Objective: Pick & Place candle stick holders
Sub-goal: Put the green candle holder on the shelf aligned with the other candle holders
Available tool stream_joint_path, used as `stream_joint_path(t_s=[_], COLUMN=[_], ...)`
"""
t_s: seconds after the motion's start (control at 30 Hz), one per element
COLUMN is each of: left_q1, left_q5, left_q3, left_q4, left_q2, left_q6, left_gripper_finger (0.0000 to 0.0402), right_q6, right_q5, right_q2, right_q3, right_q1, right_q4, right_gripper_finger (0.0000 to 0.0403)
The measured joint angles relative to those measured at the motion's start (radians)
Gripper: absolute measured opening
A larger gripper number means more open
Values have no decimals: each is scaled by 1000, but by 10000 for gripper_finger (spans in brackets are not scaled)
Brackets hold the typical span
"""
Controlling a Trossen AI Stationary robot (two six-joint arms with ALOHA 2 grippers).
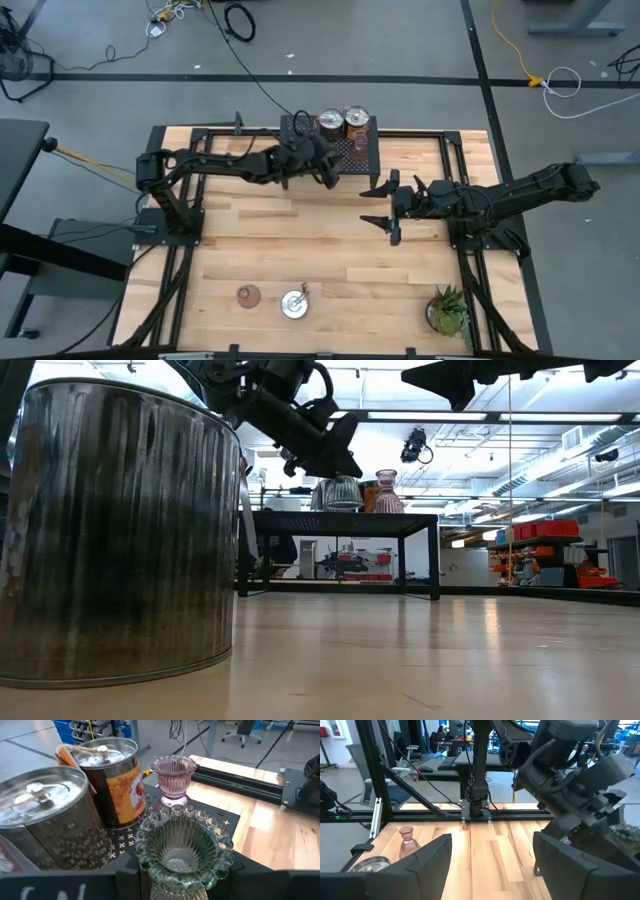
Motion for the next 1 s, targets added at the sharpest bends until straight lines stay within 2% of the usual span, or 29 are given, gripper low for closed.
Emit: stream_joint_path(t_s=[0.23, 0.37, 0.47, 0.73, 1.0], left_q1=[4, 11, 16, 17, 20], left_q5=[-38, -46, -45, -44, -72], left_q3=[-1, -1, -1, -1, -1], left_q4=[12, 29, 57, 85, 87], left_q2=[0, 0, 0, 0, 0], left_q6=[0, -26, -44, -52, -52], left_gripper_finger=[128, 171, 186, 168, 176], right_q6=[0, 2, 2, 2, 2], right_q5=[0, 1, 1, 1, 1], right_q2=[0, 0, 0, 0, 0], right_q3=[0, 0, 0, 0, 0], right_q1=[0, 0, 0, 0, 0], right_q4=[1, 1, 1, 1, 1], right_gripper_finger=[279, 279, 279, 279, 279])
